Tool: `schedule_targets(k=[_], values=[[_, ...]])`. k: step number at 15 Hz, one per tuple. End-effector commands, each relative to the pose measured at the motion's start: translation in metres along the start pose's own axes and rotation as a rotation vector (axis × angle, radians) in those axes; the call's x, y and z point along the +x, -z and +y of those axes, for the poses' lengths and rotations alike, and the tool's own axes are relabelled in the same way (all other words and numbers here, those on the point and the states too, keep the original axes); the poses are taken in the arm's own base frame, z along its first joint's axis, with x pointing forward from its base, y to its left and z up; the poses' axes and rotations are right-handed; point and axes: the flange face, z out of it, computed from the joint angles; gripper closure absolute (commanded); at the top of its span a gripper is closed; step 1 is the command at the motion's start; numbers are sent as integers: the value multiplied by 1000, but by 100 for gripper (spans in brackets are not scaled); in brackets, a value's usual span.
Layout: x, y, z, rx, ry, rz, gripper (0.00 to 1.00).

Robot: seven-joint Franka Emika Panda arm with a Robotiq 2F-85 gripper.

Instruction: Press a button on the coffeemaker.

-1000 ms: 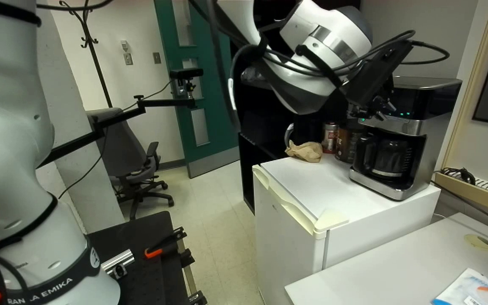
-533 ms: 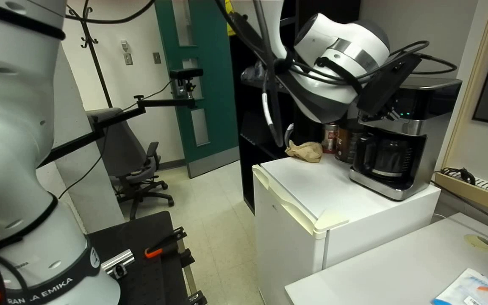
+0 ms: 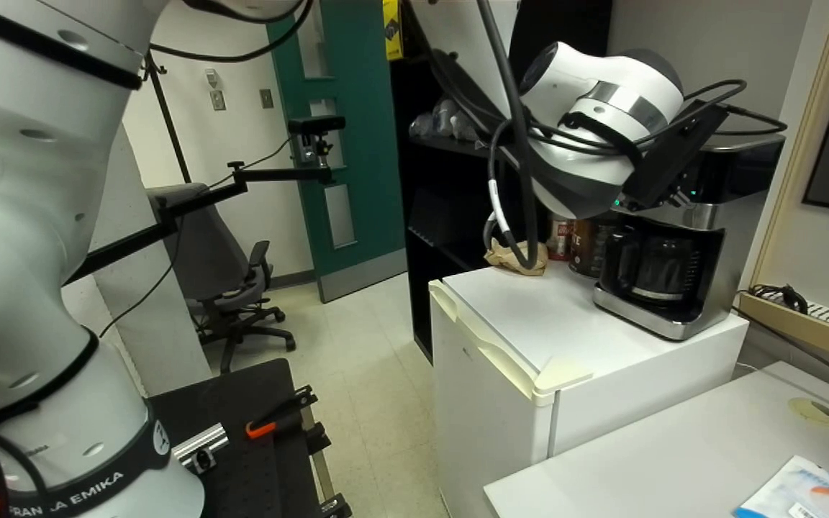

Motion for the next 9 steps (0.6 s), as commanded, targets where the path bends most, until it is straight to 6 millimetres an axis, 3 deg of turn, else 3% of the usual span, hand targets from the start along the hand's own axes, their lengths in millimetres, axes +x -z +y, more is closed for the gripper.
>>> schedule_targets(k=[1,9], values=[[6,-17,3,-24,3,33,100],[8,-31,-2,-24,1,32,100]])
